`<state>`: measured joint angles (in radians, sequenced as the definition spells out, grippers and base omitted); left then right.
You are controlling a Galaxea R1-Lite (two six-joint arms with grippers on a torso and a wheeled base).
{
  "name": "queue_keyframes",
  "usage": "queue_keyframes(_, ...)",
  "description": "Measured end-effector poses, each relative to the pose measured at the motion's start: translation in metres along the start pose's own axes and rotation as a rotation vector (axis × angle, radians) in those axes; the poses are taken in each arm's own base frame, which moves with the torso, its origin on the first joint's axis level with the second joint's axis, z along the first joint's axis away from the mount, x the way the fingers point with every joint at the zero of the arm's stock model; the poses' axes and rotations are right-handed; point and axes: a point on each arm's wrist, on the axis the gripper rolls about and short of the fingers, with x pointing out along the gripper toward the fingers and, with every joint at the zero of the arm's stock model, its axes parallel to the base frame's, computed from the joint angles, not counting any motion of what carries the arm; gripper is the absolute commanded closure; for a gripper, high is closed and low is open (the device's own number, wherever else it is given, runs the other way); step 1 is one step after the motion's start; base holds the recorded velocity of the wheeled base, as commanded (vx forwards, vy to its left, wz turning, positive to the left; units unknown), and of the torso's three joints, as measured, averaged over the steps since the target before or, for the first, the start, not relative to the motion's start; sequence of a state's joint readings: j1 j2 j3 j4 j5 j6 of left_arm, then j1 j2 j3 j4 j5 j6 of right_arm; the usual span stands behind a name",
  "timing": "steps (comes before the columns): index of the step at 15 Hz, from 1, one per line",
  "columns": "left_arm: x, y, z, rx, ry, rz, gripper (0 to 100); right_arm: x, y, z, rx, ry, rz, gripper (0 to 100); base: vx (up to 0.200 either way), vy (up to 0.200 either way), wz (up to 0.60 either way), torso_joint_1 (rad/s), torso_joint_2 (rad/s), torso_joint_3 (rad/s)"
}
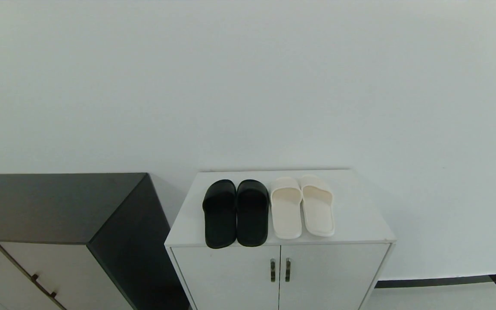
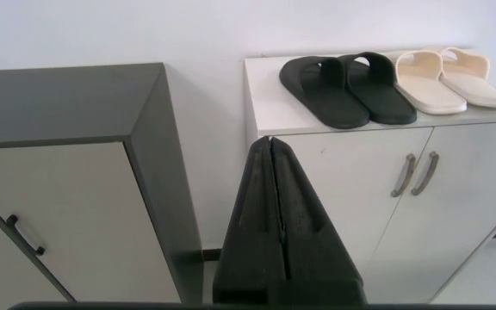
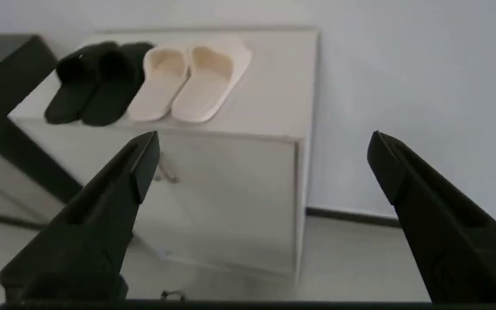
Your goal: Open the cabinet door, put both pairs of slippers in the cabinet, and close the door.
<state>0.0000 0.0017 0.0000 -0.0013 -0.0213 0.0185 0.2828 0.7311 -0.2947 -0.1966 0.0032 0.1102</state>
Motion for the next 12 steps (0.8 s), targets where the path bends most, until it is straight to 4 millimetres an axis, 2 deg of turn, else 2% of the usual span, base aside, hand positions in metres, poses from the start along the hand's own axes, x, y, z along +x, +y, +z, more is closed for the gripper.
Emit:
queue_keyframes(2,0.0,0.0,0.0,0.0,0.0,0.0,100,0.032,0.018,0.002,0.026,0.072,0.026,0,0.0,0.0,0.0,0.0,0.0,0.0)
queue_keyframes(5,0.0,0.0,0.0,0.0,0.0,0.0,100,0.084,0.063,0.007,0.036,0.124,-0.022,0,0.0,0.0,0.0,0.0,0.0,0.0)
queue_keyframes(9,0.0,0.0,0.0,0.0,0.0,0.0,100,0.158,0.131,0.001,0.013,0.079,-0.088,0,0.0,0.0,0.0,0.0,0.0,0.0)
queue_keyframes(12,0.0,0.0,0.0,-0.001,0.0,0.0,100,0.206,0.169,-0.003,0.012,0.038,-0.098,0,0.0,0.0,0.0,0.0,0.0,0.0)
